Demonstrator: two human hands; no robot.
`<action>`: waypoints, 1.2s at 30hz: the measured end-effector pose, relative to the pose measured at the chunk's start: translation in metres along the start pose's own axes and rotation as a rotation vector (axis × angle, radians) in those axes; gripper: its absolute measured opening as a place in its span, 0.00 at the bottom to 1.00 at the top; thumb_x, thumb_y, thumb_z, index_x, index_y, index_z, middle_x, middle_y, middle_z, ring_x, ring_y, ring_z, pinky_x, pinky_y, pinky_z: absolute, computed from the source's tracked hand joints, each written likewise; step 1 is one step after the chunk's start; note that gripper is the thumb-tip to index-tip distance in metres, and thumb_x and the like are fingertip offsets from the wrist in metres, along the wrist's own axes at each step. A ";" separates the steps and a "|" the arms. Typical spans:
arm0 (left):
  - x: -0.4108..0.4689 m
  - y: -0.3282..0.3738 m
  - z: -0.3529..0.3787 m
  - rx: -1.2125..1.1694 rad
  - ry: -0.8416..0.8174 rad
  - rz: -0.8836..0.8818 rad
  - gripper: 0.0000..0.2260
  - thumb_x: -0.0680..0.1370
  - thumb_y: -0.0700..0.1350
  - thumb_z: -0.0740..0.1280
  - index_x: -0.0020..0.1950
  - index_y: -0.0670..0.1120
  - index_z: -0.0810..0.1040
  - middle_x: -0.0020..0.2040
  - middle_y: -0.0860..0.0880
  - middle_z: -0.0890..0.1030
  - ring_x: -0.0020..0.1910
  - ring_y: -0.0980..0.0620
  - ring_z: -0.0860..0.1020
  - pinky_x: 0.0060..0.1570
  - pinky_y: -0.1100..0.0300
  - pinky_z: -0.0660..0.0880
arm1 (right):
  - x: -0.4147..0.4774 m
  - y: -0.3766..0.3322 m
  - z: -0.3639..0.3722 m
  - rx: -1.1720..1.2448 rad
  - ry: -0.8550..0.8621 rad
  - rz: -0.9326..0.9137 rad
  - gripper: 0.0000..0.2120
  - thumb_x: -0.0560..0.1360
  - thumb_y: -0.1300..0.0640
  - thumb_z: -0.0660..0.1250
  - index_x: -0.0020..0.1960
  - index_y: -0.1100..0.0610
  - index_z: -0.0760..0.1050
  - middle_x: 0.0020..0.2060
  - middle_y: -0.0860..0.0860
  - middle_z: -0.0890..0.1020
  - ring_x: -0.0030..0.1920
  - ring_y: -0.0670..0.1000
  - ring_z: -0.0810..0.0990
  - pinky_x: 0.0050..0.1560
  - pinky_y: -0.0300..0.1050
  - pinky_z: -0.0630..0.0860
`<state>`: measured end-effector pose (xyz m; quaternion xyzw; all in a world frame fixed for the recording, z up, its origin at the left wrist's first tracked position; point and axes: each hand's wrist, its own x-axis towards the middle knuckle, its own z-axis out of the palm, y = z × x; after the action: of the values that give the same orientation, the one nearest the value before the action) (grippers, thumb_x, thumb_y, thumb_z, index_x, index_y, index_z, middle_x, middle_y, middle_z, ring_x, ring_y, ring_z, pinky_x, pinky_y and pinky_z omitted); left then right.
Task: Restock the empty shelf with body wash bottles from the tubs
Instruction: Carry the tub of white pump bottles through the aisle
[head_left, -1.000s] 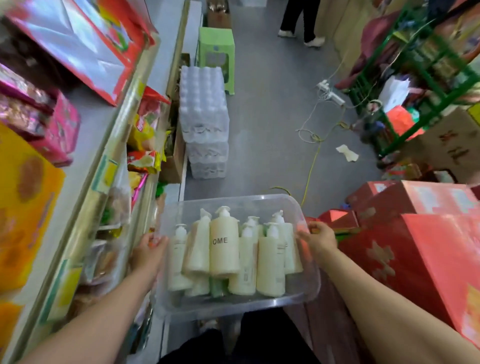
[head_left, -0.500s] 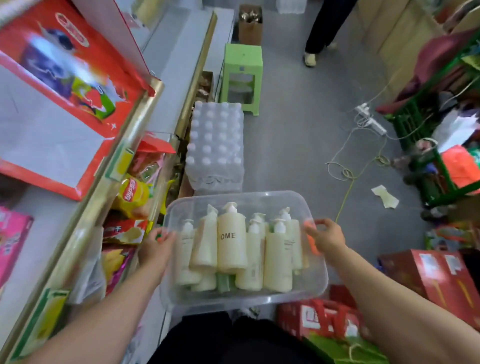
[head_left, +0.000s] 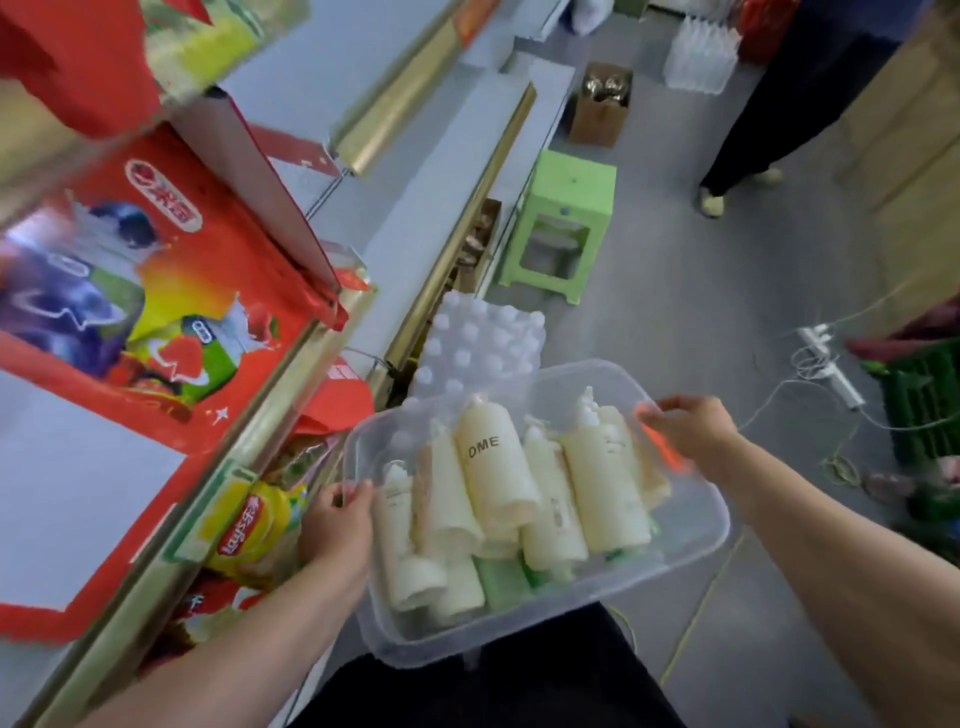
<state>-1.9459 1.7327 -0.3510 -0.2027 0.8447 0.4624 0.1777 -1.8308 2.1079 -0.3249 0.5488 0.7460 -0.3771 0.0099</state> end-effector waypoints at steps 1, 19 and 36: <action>-0.004 0.004 0.000 0.009 0.017 -0.015 0.08 0.79 0.48 0.66 0.41 0.47 0.75 0.36 0.50 0.75 0.40 0.43 0.75 0.39 0.55 0.67 | 0.012 -0.010 -0.002 -0.014 -0.023 -0.008 0.13 0.70 0.45 0.75 0.45 0.54 0.83 0.32 0.52 0.82 0.23 0.49 0.77 0.25 0.36 0.71; -0.052 0.069 0.101 -0.397 0.563 -0.203 0.11 0.76 0.50 0.65 0.56 0.51 0.80 0.52 0.47 0.83 0.48 0.44 0.79 0.42 0.55 0.74 | 0.186 -0.169 0.002 -0.108 -0.471 -0.496 0.09 0.73 0.53 0.76 0.46 0.53 0.77 0.36 0.53 0.80 0.35 0.54 0.77 0.40 0.48 0.77; -0.008 0.112 0.152 -0.543 0.831 -0.425 0.09 0.79 0.53 0.62 0.55 0.53 0.77 0.47 0.50 0.79 0.47 0.44 0.77 0.47 0.53 0.73 | 0.244 -0.312 0.092 -0.337 -0.618 -0.757 0.12 0.71 0.46 0.76 0.48 0.51 0.80 0.42 0.54 0.84 0.40 0.56 0.82 0.44 0.49 0.82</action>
<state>-1.9787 1.9189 -0.3457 -0.5736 0.6343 0.4988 -0.1407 -2.2219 2.2172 -0.3235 0.0943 0.9051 -0.3732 0.1809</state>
